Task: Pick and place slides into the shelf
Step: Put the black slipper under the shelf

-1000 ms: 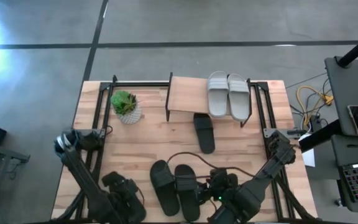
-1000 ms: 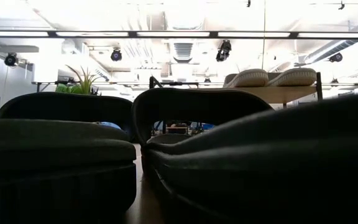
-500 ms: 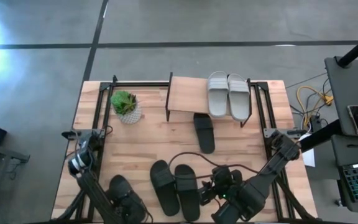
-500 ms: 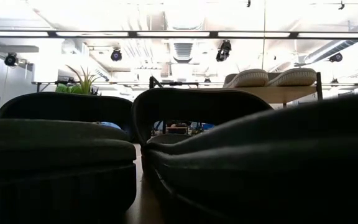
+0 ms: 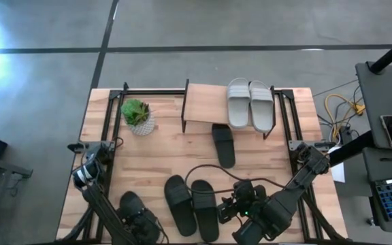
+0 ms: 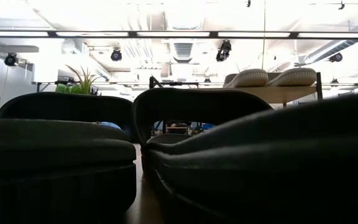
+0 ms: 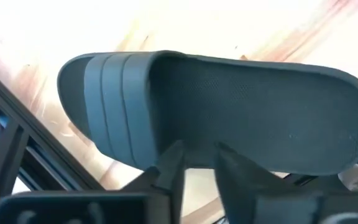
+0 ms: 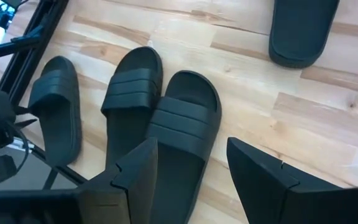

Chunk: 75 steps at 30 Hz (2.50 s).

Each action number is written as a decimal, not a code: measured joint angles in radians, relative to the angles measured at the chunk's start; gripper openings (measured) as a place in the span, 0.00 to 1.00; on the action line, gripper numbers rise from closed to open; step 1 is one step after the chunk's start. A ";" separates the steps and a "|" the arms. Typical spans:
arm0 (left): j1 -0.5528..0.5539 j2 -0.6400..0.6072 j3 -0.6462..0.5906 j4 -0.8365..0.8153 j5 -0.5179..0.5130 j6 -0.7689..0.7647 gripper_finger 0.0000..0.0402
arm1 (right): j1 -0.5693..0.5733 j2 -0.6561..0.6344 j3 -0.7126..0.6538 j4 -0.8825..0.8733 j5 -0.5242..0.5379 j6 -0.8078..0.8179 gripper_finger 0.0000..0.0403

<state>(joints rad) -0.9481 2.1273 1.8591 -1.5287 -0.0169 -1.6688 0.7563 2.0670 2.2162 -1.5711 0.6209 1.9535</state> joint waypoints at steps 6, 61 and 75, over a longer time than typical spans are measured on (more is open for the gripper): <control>0.016 0.001 -0.021 -0.030 0.012 -0.001 0.36 | 0.000 0.000 0.000 0.000 0.000 -0.026 0.46; 0.040 -0.314 -0.329 -0.041 -0.088 0.055 0.28 | 0.000 -0.008 -0.163 0.001 0.050 -0.070 0.46; 0.051 -0.147 -0.257 0.001 0.035 0.061 0.53 | -0.002 -0.019 -0.164 0.000 0.000 -0.088 0.46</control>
<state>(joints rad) -0.8973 1.9806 1.6024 -1.5281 0.0183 -1.6081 0.7544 2.0480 2.0525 -1.5711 0.6212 1.8654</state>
